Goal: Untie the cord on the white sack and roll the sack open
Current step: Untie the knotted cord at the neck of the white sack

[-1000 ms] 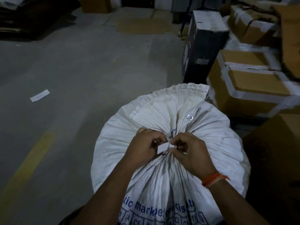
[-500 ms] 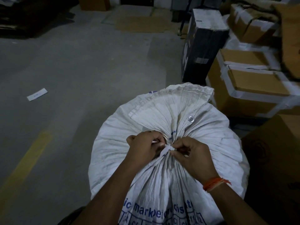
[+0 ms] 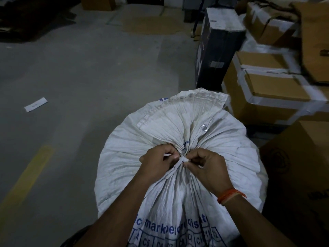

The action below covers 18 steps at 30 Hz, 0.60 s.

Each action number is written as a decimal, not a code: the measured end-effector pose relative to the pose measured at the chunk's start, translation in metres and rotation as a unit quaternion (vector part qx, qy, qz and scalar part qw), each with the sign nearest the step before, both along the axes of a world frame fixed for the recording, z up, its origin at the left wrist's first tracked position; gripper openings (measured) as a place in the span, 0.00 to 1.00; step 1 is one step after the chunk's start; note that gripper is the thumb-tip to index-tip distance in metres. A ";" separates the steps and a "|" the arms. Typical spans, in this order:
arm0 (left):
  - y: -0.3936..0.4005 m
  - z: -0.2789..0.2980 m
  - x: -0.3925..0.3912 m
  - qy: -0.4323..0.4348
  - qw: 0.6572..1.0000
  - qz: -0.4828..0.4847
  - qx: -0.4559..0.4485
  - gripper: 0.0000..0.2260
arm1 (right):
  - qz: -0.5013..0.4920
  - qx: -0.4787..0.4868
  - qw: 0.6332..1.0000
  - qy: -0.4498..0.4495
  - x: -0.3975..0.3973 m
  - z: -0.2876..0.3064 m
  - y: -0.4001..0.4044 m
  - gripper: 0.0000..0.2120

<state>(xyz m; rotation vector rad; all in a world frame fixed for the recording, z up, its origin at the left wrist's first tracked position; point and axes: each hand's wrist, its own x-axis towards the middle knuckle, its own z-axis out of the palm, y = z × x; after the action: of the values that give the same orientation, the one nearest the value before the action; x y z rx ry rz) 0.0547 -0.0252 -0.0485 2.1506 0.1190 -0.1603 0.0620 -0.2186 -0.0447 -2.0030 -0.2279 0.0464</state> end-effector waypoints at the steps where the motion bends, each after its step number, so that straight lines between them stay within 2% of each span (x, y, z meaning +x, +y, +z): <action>1: -0.002 0.000 0.000 0.000 1.000 0.005 0.001 0.05 | -0.001 0.001 1.000 0.003 0.000 -0.001 0.000 0.08; 9: -0.006 -0.005 -0.002 -0.012 1.000 0.009 0.000 0.08 | -0.005 0.004 1.000 -0.003 -0.001 -0.003 0.000 0.09; 18: -0.012 -0.004 -0.004 -0.023 0.999 0.019 -0.011 0.06 | -0.008 0.005 1.000 -0.004 -0.002 -0.007 0.001 0.09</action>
<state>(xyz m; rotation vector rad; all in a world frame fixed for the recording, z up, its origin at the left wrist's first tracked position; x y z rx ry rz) 0.0507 -0.0375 -0.0524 2.1263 0.1292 -0.0895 0.0603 -0.2174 -0.0513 -1.9942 -0.2170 0.0282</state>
